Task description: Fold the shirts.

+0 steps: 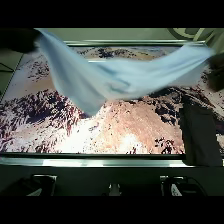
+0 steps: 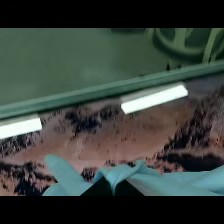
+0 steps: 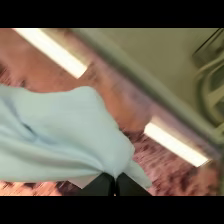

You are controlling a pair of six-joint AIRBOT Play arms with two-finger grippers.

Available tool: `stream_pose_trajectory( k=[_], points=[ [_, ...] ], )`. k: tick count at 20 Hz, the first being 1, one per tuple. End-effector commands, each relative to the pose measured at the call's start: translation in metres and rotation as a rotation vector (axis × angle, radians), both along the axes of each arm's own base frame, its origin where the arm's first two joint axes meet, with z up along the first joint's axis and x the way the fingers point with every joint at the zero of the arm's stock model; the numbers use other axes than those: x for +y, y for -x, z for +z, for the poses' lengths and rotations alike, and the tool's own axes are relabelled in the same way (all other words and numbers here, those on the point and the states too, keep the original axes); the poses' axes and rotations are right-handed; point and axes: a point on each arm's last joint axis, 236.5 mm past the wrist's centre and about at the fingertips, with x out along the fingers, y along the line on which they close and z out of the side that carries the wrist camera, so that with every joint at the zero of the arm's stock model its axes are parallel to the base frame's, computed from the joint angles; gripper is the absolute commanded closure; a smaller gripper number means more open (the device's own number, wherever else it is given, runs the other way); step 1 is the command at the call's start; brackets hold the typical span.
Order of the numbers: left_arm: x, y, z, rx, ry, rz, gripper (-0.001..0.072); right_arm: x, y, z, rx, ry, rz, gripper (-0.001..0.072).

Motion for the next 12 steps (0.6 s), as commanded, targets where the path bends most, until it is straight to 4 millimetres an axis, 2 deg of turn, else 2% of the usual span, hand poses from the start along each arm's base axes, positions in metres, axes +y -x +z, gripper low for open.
stream_pose_trajectory(
  k=[1, 3, 5, 8, 9, 10, 12],
  points=[
    [0.054, 0.084, 0.103, -0.274, 0.158, 0.068, 0.0686, -0.021, 0.085, 0.112, -0.337, 0.041, -0.116, 0.0692],
    [0.072, 0.106, 0.118, -0.331, 0.162, 0.097, 0.0685, -0.021, 0.093, 0.102, -0.293, 0.023, -0.121, 0.0692],
    [0.082, 0.112, 0.123, -0.357, 0.15, 0.126, 0.0686, -0.02, 0.089, 0.081, -0.203, 0.024, -0.115, 0.0692],
    [0.088, 0.093, 0.115, -0.345, 0.097, 0.177, 0.0686, -0.019, 0.069, 0.03, 0.011, 0.032, -0.097, 0.069],
    [0.087, 0.078, 0.108, -0.325, 0.068, 0.197, 0.0685, -0.02, 0.06, 0.006, 0.116, 0.023, -0.094, 0.069],
    [0.087, 0.061, 0.097, -0.298, 0.033, 0.214, 0.0685, -0.02, 0.051, -0.028, 0.265, 0.01, -0.092, 0.069],
    [0.083, 0.012, 0.058, -0.2, -0.048, 0.245, 0.0685, -0.016, 0.043, -0.111, 0.629, -0.009, -0.068, 0.0692]
  ],
)
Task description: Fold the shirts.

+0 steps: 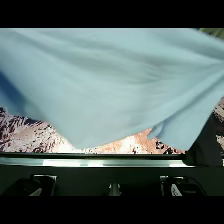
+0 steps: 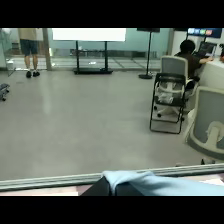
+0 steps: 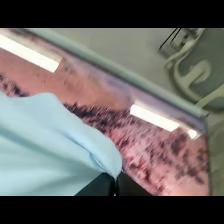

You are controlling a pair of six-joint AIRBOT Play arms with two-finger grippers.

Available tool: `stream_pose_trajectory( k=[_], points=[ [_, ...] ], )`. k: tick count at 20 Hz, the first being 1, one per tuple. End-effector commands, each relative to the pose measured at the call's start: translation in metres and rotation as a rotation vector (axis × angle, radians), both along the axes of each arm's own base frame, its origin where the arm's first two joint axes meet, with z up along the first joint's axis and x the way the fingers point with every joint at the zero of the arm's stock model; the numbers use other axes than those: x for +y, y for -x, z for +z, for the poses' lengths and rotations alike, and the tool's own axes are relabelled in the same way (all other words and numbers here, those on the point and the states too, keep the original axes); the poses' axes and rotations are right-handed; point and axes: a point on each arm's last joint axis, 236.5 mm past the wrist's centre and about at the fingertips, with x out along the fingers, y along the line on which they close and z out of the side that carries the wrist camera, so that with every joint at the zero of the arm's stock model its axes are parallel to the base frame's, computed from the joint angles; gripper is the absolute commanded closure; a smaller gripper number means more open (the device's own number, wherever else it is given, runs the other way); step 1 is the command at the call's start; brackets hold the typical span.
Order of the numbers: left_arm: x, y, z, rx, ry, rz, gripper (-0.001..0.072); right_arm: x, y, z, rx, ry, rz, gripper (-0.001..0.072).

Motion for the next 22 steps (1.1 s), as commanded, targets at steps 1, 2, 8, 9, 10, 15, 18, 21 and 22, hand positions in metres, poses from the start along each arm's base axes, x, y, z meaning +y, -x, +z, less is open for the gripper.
stream_pose_trajectory(
  k=[1, 2, 8, 9, 10, 15, 18, 21, 22],
  points=[
    [0.002, -0.072, -0.065, 0.162, -0.108, 0.081, 0.0685, 0.01, 0.001, -0.132, 0.578, -0.069, 0.042, 0.0692],
    [0.0, -0.102, -0.107, 0.265, -0.141, 0.096, 0.0685, 0.019, 0.001, -0.17, 0.7, -0.105, 0.075, 0.0693],
    [-0.052, -0.213, -0.404, 0.877, -0.234, 0.021, 0.0684, 0.038, -0.033, -0.366, 0.839, -0.312, -0.001, 0.0693],
    [-0.065, -0.215, -0.442, 0.96, -0.2, -0.012, 0.0684, 0.041, -0.036, -0.383, 0.847, -0.34, -0.018, 0.0692],
    [-0.08, -0.212, -0.476, 1.044, -0.154, -0.046, 0.0683, 0.041, -0.038, -0.398, 0.868, -0.356, -0.03, 0.0692],
    [-0.086, -0.182, -0.523, 1.284, -0.1, -0.119, 0.0075, 0.037, -0.047, -0.421, 0.889, -0.331, -0.028, 0.0691],
    [-0.021, -0.147, -0.496, 1.455, -0.109, -0.077, 0.0079, 0.027, -0.063, -0.412, 0.822, -0.291, -0.035, 0.069],
    [0.016, -0.091, -0.484, 1.597, 0.014, -0.059, 0.0089, 0.021, -0.065, -0.397, 0.831, -0.24, -0.017, 0.069],
    [0.014, -0.067, -0.49, 1.624, 0.065, -0.085, 0.0106, 0.02, -0.065, -0.395, 0.837, -0.23, -0.014, 0.069]
  ],
)
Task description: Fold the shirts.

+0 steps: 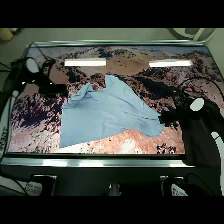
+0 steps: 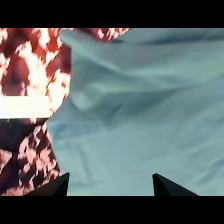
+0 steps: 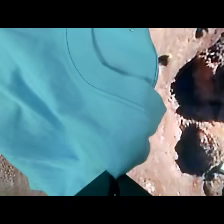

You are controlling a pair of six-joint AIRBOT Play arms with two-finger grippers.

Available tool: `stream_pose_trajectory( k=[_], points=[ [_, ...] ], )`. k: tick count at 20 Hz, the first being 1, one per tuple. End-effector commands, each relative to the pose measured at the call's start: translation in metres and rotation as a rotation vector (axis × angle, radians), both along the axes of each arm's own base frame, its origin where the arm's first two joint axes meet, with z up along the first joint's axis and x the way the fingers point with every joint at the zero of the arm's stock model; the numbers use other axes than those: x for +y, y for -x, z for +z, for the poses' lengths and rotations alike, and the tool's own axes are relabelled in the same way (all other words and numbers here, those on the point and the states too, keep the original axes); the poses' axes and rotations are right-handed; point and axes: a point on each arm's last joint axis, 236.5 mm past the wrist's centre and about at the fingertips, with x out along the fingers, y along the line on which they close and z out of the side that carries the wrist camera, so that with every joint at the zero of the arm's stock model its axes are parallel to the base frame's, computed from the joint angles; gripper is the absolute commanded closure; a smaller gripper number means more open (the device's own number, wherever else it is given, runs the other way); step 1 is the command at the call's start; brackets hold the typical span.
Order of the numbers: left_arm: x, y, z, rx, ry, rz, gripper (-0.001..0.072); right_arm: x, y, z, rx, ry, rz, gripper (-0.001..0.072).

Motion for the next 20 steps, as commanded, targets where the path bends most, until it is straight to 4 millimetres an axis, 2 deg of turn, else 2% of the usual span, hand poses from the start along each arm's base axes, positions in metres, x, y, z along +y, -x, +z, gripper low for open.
stream_pose_trajectory(
  k=[1, 4, 5, 7, 9, 11, 14, 15, 16, 19, 20],
  points=[
    [0.011, 0.087, -0.009, 0.181, 0.126, 0.057, 0.0107, -0.007, 0.001, 0.006, 0.012, 0.036, 0.028, 0.0689],
    [0.015, 0.178, -0.057, 0.253, 0.14, 0.113, 0.0107, -0.005, 0.013, 0.004, 0.063, 0.03, 0.044, 0.0689],
    [0.017, 0.201, -0.07, 0.273, 0.144, 0.138, 0.0106, -0.004, 0.016, 0.003, 0.074, 0.029, 0.048, 0.0689],
    [0.019, 0.231, -0.09, 0.295, 0.156, 0.183, 0.0106, -0.003, 0.02, 0.002, 0.093, 0.026, 0.054, 0.0689],
    [0.015, 0.246, -0.106, 0.323, 0.17, 0.2, 0.0106, -0.003, 0.023, 0.002, 0.105, 0.023, 0.058, 0.0689],
    [0.009, 0.245, -0.117, 0.317, 0.186, 0.218, 0.0107, -0.002, 0.024, 0.002, 0.109, 0.022, 0.059, 0.0689],
    [-0.004, 0.224, -0.124, 0.253, 0.236, 0.254, 0.0107, -0.002, 0.026, 0.002, 0.117, 0.021, 0.061, 0.0689],
    [-0.004, 0.216, -0.125, 0.218, 0.236, 0.263, 0.0132, -0.002, 0.027, 0.002, 0.121, 0.02, 0.062, 0.0689],
    [-0.004, 0.205, -0.126, 0.176, 0.233, 0.28, 0.0309, -0.001, 0.029, 0.002, 0.126, 0.018, 0.064, 0.0689],
    [-0.008, 0.184, -0.125, 0.1, 0.259, 0.336, 0.0356, 0.0, 0.034, 0.001, 0.151, 0.013, 0.072, 0.069],
    [-0.011, 0.18, -0.123, 0.09, 0.276, 0.349, 0.0612, 0.001, 0.035, 0.002, 0.153, 0.009, 0.072, 0.0689]
  ],
)
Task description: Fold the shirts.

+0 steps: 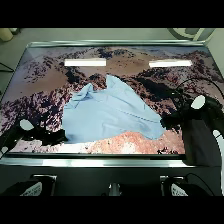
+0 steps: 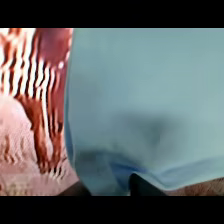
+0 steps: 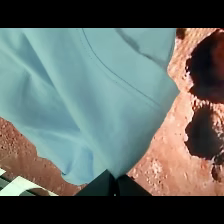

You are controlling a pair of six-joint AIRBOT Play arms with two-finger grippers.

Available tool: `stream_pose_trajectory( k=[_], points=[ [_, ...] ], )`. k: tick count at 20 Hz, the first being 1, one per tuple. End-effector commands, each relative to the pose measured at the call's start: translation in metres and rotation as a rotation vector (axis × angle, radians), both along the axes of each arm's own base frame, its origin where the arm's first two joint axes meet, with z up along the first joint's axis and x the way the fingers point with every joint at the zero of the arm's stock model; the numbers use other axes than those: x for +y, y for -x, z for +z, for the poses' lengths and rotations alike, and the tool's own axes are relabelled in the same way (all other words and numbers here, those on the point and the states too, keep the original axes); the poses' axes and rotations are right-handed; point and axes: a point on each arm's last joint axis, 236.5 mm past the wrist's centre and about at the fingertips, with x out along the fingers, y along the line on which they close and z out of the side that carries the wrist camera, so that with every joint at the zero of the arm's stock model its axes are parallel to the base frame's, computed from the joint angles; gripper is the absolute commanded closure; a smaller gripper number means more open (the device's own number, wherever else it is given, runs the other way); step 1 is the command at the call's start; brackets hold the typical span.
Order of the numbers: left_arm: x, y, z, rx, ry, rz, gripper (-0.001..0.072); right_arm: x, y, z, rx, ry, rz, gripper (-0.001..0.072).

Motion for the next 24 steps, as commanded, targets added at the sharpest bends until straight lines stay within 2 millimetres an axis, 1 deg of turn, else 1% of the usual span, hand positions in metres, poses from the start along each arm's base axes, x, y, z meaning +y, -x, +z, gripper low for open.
stream_pose_trajectory(
  k=[1, 2, 3, 4, 5, 6, 7, 8, 9, 10, 11, 12, 13, 14, 15, 16, 18, 19, 21, 22, 23, 24],
  points=[
    [-0.007, -0.03, 0.007, -0.095, 0.038, 0.096, 0.0685, 0.003, 0.003, 0.002, 0.012, -0.012, 0.003, 0.0688],
    [-0.01, -0.045, 0.021, -0.148, 0.066, 0.101, 0.0685, 0.002, -0.003, 0.007, -0.023, -0.005, 0.015, 0.0688],
    [-0.011, -0.069, 0.051, -0.258, 0.093, 0.083, 0.0686, 0.0, -0.012, 0.021, -0.08, 0.007, 0.039, 0.0689],
    [-0.008, -0.097, 0.095, -0.404, 0.1, 0.072, 0.0686, -0.003, -0.023, 0.044, -0.151, 0.025, 0.05, 0.069],
    [0.0, -0.123, 0.152, -0.568, 0.082, 0.069, 0.0686, -0.006, -0.039, 0.082, -0.259, 0.047, 0.05, 0.069],
    [0.011, -0.144, 0.227, -0.77, 0.052, 0.078, 0.0686, -0.01, -0.054, 0.131, -0.392, 0.071, 0.048, 0.069],
    [0.025, -0.153, 0.327, -1.026, 0.008, 0.107, 0.0685, -0.015, -0.067, 0.2, -0.574, 0.114, 0.046, 0.069],
    [0.04, -0.143, 0.43, -1.29, -0.047, 0.15, 0.0685, -0.023, -0.07, 0.274, -0.771, 0.184, 0.057, 0.069],
    [0.056, -0.107, 0.54, -1.58, -0.133, 0.204, 0.0685, -0.034, -0.058, 0.362, -0.999, 0.277, 0.041, 0.069],
    [0.066, -0.057, 0.626, -1.82, -0.23, 0.251, 0.0685, -0.044, -0.032, 0.438, -1.197, 0.339, -0.018, 0.069],
    [0.068, 0.002, 0.694, -2.021, -0.311, 0.292, 0.0686, -0.05, 0.007, 0.507, -1.382, 0.365, -0.099, 0.069],
    [0.063, 0.049, 0.733, -2.143, -0.365, 0.306, 0.0686, -0.055, 0.05, 0.555, -1.517, 0.372, -0.17, 0.0691],
    [0.053, 0.083, 0.755, -2.213, -0.381, 0.303, 0.0686, -0.056, 0.085, 0.581, -1.596, 0.367, -0.214, 0.0691],
    [0.045, 0.102, 0.761, -2.228, -0.354, 0.304, 0.0686, -0.055, 0.111, 0.594, -1.644, 0.351, -0.237, 0.0691],
    [0.038, 0.108, 0.758, -2.203, -0.32, 0.296, 0.0686, -0.053, 0.127, 0.597, -1.661, 0.345, -0.241, 0.0691],
    [0.035, 0.105, 0.749, -2.161, -0.315, 0.276, 0.0686, -0.051, 0.136, 0.594, -1.652, 0.342, -0.238, 0.0691],
    [0.032, 0.09, 0.729, -2.068, -0.317, 0.235, 0.0686, -0.052, 0.139, 0.581, -1.597, 0.347, -0.233, 0.0691],
    [0.032, 0.084, 0.724, -2.041, -0.316, 0.226, 0.0685, -0.053, 0.137, 0.574, -1.569, 0.35, -0.231, 0.0691],
    [0.034, 0.074, 0.72, -2.018, -0.315, 0.223, 0.0685, -0.054, 0.128, 0.558, -1.498, 0.348, -0.222, 0.0691],
    [0.036, 0.066, 0.715, -1.993, -0.314, 0.218, 0.0685, -0.055, 0.119, 0.544, -1.436, 0.348, -0.214, 0.0691],
    [0.038, 0.053, 0.705, -1.943, -0.316, 0.205, 0.0684, -0.056, 0.109, 0.527, -1.359, 0.347, -0.204, 0.0691],
    [0.043, 0.033, 0.686, -1.855, -0.331, 0.185, 0.0685, -0.057, 0.096, 0.502, -1.254, 0.345, -0.19, 0.0691]
  ],
)
